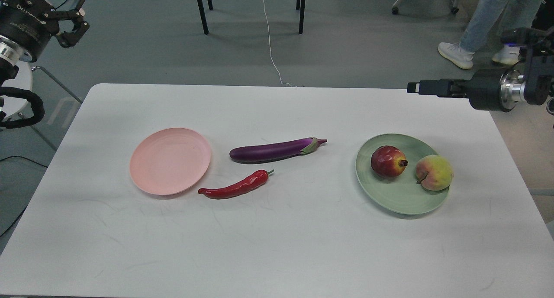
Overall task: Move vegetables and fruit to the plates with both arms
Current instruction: 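Withdraw the right arm and raise the left arm, then grasp the red chili pepper with the left gripper and place it on the pink plate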
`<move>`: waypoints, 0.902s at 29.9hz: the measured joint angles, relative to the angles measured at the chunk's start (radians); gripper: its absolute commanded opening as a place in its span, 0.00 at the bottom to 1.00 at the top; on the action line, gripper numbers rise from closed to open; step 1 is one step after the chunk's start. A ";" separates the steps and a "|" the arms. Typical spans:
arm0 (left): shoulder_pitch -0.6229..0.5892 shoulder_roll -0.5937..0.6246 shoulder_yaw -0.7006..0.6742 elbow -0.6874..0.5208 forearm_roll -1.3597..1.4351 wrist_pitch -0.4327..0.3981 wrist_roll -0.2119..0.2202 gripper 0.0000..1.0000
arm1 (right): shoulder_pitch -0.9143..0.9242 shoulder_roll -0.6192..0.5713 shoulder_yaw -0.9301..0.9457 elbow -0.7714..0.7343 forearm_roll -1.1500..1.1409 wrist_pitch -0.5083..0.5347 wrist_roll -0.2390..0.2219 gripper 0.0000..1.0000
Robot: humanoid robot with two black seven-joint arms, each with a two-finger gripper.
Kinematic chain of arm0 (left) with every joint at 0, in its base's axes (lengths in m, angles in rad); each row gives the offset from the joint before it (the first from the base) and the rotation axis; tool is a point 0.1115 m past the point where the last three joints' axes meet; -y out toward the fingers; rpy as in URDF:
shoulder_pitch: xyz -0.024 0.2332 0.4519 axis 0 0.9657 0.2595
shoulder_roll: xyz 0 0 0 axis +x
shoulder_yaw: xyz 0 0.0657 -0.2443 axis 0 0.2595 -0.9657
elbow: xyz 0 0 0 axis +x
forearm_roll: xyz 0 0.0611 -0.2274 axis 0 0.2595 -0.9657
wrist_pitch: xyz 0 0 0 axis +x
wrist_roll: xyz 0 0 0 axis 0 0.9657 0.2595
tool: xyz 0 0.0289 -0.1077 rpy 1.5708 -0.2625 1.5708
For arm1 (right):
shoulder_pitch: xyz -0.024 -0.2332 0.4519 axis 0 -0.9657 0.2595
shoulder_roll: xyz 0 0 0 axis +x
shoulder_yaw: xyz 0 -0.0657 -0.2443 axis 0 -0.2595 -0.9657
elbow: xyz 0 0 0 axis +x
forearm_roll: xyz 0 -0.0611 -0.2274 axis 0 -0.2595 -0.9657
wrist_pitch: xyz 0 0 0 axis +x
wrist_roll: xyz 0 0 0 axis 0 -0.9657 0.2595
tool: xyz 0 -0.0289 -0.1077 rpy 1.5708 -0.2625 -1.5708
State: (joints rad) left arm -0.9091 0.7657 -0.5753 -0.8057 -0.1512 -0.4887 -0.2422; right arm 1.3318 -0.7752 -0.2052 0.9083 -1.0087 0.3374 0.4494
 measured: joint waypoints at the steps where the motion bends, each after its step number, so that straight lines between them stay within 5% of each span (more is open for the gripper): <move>1: -0.002 0.017 0.008 -0.039 0.034 0.000 0.002 0.98 | -0.002 0.013 0.019 -0.013 0.066 0.000 0.000 0.97; 17: 0.002 0.078 0.023 -0.615 1.093 0.058 -0.010 0.98 | -0.238 0.035 0.352 -0.045 0.779 0.055 0.008 0.98; 27: 0.008 -0.169 0.118 -0.674 1.821 0.065 -0.008 0.94 | -0.483 0.040 0.578 -0.065 1.159 0.151 0.009 0.98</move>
State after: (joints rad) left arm -0.9014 0.5964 -0.4576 -1.4798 1.6697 -0.4235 -0.2499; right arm 0.8489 -0.7350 0.3731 0.8436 0.1499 0.4880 0.4586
